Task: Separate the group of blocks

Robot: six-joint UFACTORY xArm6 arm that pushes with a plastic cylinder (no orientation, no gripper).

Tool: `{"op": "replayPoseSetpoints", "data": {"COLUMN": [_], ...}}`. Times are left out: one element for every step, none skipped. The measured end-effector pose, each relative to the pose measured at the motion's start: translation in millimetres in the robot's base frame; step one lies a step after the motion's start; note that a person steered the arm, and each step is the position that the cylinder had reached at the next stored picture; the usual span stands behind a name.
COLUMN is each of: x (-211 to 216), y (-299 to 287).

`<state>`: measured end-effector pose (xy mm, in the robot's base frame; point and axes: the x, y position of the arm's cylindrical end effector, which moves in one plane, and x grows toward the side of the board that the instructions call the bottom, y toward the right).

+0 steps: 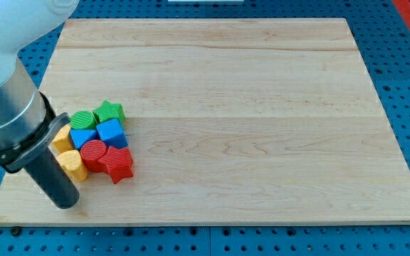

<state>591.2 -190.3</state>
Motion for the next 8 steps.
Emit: {"op": "replayPoseSetpoints", "data": {"x": [-1,-15,-22,-39,-53,-53,-58,-58], "y": [14,36,36,41,46,46,45,44]}}
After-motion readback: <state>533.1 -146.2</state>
